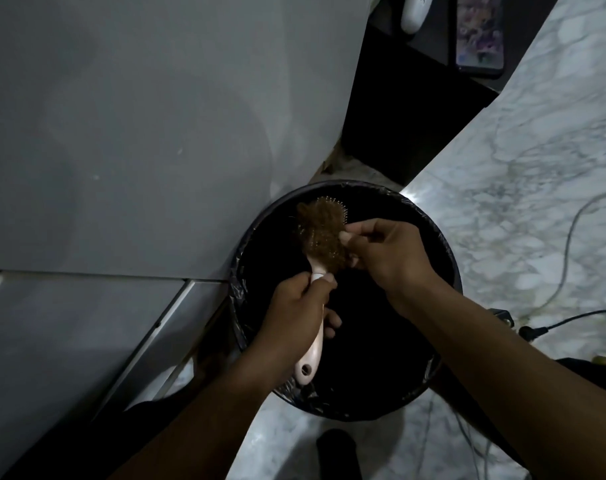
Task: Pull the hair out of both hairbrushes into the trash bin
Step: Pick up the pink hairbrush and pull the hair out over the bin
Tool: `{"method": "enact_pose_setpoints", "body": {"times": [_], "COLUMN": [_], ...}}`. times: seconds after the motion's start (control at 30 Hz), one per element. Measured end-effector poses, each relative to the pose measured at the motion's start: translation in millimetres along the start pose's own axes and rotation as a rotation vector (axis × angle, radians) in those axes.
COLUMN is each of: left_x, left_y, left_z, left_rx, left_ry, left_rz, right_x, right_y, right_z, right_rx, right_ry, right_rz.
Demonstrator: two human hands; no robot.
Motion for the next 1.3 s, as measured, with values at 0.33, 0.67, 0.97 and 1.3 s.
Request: {"method": "enact_pose_setpoints", "body": {"times": [0.33,0.67,0.97,1.3], "left_x": [-4,0,0,8], "left_y": [-5,-2,-7,-5], "left_z": [-8,-4,-13,-11], "left_rx": [0.05,0.053,0.108,0.114], "left_ry": [-0.106,-0.221,-0.254,-0.35], "left_rz": [0.017,0.088,0.063,0.143], "right_x": [1,-14,3,-12], "right_y": [2,11,9,6], "right_z": [4,4,11,3], "right_rx": [0.01,0.021,-0.099,-0.038], "right_ry": [-0.025,0.279,-0.026,0.147], "right_rz": [0.024,-0.133,0.101,-0.108]}}
Point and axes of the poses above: each hand's wrist, its own y-axis away from the middle knuckle, its own z-axis out of the palm, x = y × z, the point moved 10 cm from there along -y, towards the middle knuckle, and after that the axes turned 3 degrees about -x, right-handed, at the moved point
